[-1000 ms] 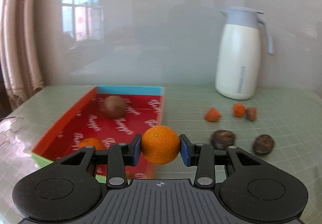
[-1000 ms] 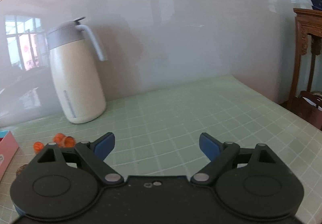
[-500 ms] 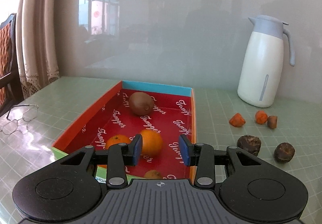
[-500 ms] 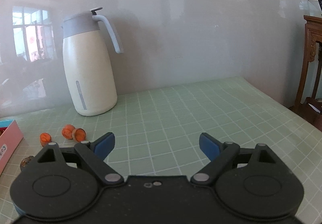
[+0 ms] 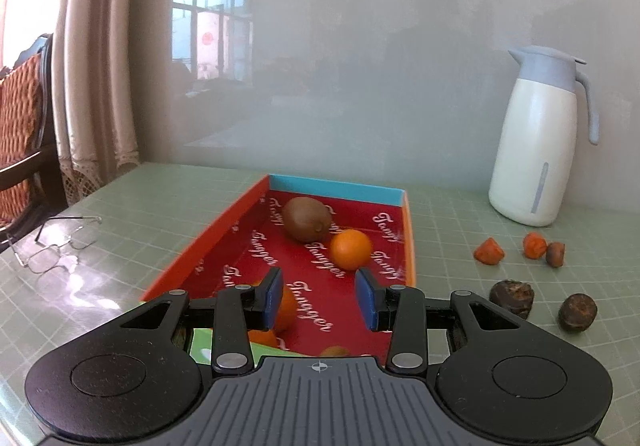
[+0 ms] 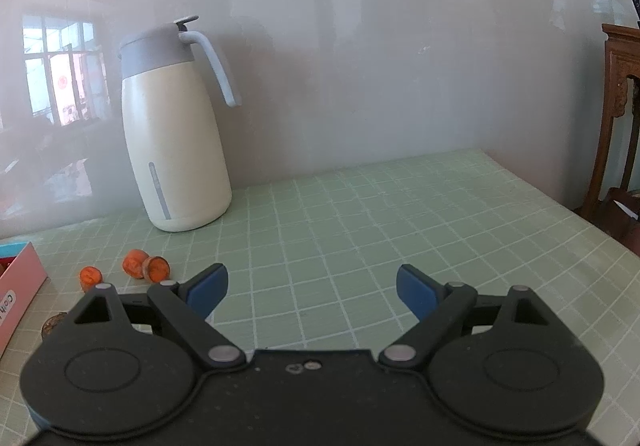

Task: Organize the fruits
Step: 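Carry the mandarin with the left tool into the red box and open, then reach the right tool to a dark brown round fruit and grasp it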

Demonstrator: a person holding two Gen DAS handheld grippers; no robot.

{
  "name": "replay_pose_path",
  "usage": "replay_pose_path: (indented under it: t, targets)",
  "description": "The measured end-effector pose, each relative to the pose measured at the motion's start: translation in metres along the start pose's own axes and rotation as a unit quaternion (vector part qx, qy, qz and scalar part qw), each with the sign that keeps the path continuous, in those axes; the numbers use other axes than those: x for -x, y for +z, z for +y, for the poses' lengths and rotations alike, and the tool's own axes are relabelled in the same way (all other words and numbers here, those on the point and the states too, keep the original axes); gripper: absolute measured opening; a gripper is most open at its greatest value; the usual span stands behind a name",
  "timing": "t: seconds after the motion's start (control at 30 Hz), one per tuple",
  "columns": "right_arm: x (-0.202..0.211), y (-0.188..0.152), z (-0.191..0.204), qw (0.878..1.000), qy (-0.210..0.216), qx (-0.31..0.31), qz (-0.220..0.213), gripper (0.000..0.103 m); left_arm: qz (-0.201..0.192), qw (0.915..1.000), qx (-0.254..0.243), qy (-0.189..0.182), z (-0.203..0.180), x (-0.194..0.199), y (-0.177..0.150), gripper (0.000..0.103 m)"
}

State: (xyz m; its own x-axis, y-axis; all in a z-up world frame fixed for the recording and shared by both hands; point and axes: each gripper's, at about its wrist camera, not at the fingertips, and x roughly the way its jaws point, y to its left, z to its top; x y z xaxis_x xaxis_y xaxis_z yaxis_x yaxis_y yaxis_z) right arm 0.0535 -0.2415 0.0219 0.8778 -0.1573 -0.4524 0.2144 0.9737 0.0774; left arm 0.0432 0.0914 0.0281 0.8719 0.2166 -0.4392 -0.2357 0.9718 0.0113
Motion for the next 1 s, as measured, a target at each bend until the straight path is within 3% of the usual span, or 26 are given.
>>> replay_pose_path:
  t: [0.07,0.1,0.13,0.47,0.77,1.0]
  targets:
    - [-0.001,0.000,0.003,1.000,0.003,0.002,0.002,0.091,0.000,1.0000,-0.001,0.006,0.004,0.001,0.000,0.060]
    - [-0.001,-0.001,0.005,1.000,0.005,0.003,0.003,0.092,-0.003,0.9999,0.000,0.011,0.005,0.002,0.000,0.081]
    - [-0.002,-0.001,0.007,1.000,0.007,0.006,0.004,0.092,-0.014,0.9997,0.001,0.018,0.007,0.006,0.000,0.089]
    - [-0.006,-0.012,0.046,0.998,0.039,0.055,0.018,0.097,-0.024,0.9987,0.005,0.045,0.030,0.012,0.002,0.098]
    - [0.000,-0.027,0.106,0.984,0.078,0.162,0.005,0.098,-0.023,0.9977,0.024,0.059,0.057,0.016,-0.003,0.100]
    - [-0.009,-0.033,0.131,0.977,0.095,0.187,0.019,0.095,-0.021,0.9968,0.032,0.071,0.076,0.019,-0.005,0.100]
